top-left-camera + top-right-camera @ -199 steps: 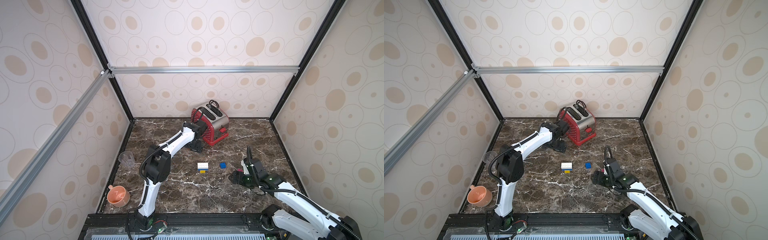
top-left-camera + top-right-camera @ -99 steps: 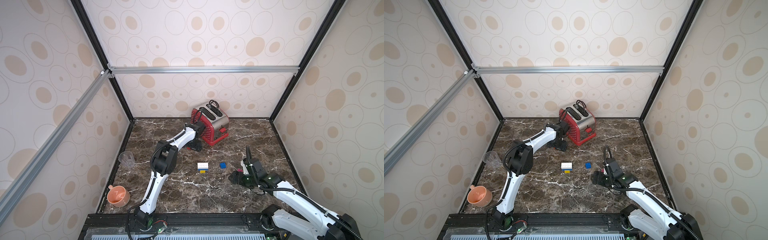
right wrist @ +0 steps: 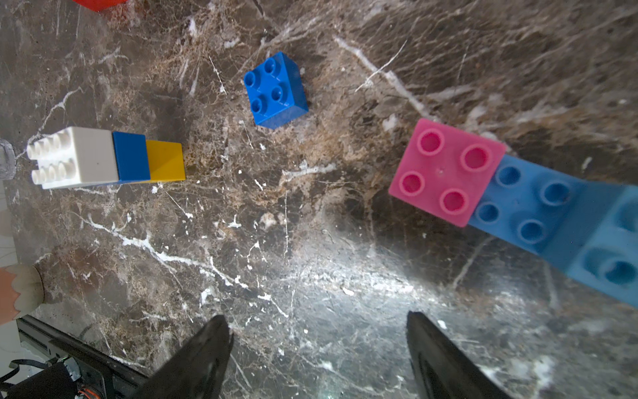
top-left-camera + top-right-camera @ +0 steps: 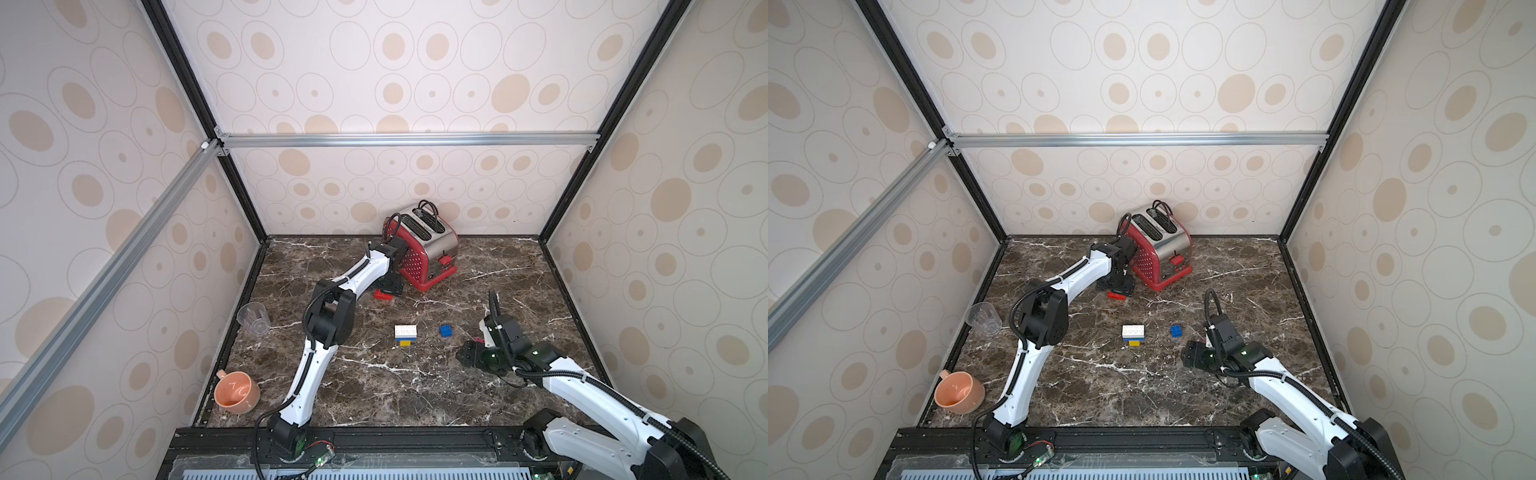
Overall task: Assemble a carrot with lego
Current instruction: Pick up the lego brick from the center of the board.
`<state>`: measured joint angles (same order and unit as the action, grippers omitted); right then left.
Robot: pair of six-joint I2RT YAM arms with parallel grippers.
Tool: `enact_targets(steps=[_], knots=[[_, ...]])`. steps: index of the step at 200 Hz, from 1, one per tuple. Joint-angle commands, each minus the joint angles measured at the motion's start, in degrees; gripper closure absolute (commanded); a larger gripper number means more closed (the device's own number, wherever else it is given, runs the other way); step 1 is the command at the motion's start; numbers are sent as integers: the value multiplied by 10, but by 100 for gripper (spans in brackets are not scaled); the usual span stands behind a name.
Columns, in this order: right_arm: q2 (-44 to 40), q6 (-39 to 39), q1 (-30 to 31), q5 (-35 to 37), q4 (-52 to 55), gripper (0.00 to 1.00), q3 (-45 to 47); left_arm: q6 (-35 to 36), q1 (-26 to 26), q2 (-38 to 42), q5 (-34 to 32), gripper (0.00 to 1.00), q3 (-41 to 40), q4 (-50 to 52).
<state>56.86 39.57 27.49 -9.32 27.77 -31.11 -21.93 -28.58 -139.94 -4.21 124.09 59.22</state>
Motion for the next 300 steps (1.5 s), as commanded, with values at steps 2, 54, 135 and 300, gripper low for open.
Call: enact_targets(steps=[2, 54, 135, 300], knots=[[3, -5, -8, -1, 1, 17, -13, -10, 6, -12, -1, 19, 27, 21], [6, -4, -10, -3, -3, 17, -11, -20, 9, -24, -3, 21, 43, 26], [14, -4, -13, -10, -12, 17, -8, -32, 10, -16, -5, 25, 33, 37], [15, -4, -16, -15, -19, 17, -5, -48, 9, 15, 16, 40, 13, 61]])
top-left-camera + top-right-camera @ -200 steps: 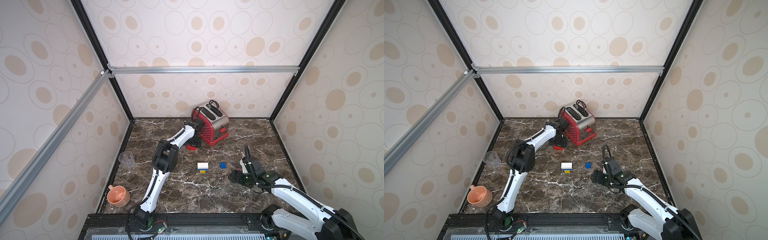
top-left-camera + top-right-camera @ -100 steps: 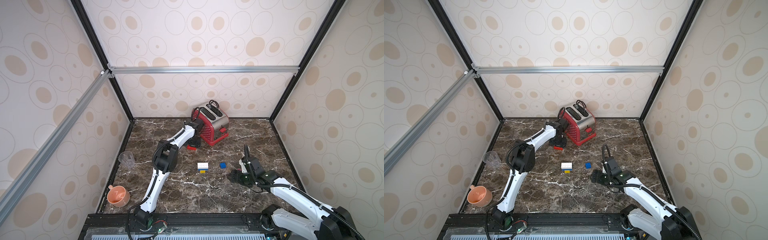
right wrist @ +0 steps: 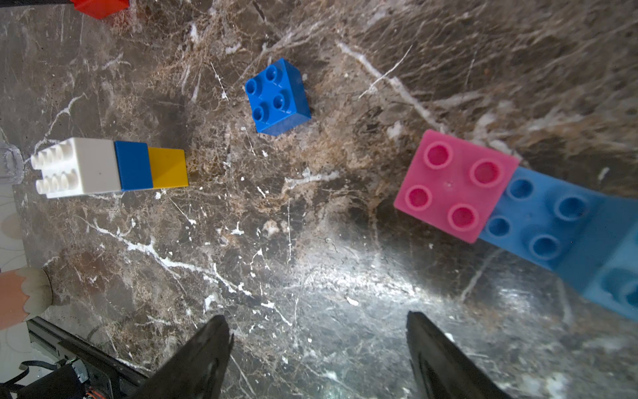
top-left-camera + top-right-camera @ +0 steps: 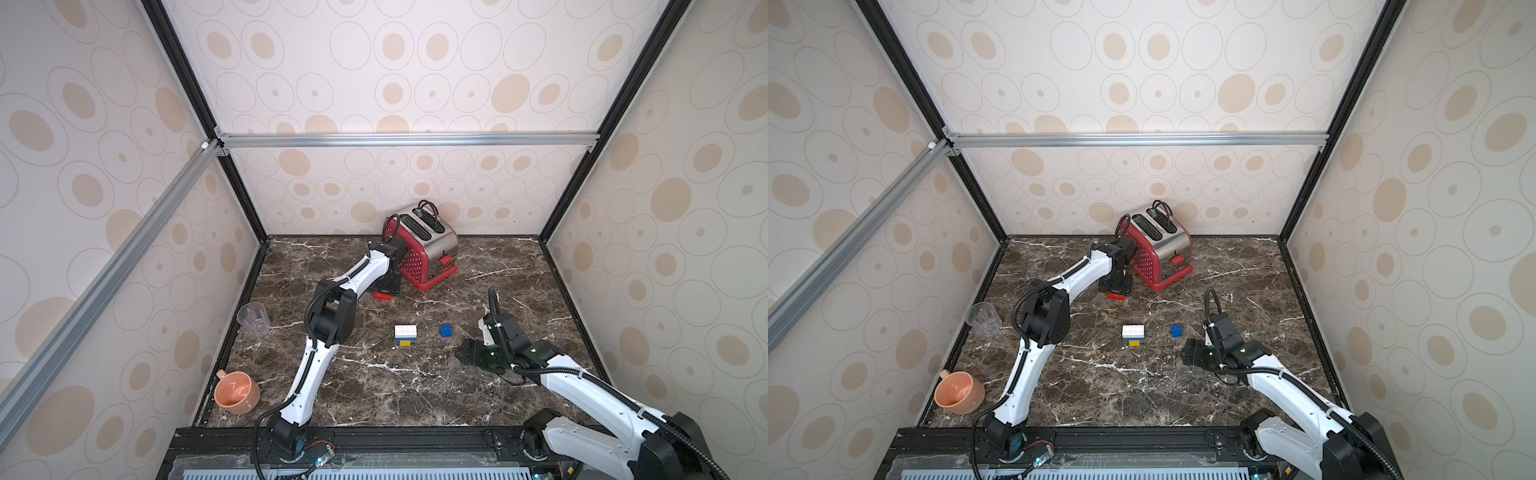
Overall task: Assemble a carrot with lego
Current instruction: Pick up the lego brick from the center of the board.
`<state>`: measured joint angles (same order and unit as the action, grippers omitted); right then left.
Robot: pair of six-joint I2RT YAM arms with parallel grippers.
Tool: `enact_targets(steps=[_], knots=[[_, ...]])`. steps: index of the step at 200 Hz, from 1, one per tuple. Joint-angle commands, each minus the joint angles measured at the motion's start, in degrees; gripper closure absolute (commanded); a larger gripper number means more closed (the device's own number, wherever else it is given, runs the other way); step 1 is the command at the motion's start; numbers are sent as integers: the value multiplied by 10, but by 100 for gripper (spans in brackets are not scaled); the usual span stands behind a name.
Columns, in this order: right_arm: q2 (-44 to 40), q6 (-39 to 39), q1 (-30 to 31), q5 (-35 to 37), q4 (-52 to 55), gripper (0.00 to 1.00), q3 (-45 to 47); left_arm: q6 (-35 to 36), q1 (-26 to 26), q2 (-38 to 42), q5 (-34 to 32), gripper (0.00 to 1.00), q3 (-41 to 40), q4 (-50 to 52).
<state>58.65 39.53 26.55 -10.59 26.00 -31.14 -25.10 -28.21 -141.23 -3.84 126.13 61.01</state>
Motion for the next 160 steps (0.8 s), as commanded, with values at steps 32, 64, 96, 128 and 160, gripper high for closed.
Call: enact_targets(steps=[32, 64, 96, 128, 160], knots=[[-8, -1, -6, -4, -4, 17, -3, -42, -2, 87, 5, 41, -46, 61], [-10, -1, -6, -9, -9, 17, -2, -85, -24, 161, 0, 41, -105, 72], [-7, -6, -7, -12, -15, 16, -3, -151, -62, 228, -5, 42, -165, 76], [-12, -7, -7, -15, -18, 17, -4, -224, -104, 281, -5, 44, -202, 80], [-25, -9, -6, -15, -14, 17, -1, -280, -155, 294, -12, 44, -197, 105]])
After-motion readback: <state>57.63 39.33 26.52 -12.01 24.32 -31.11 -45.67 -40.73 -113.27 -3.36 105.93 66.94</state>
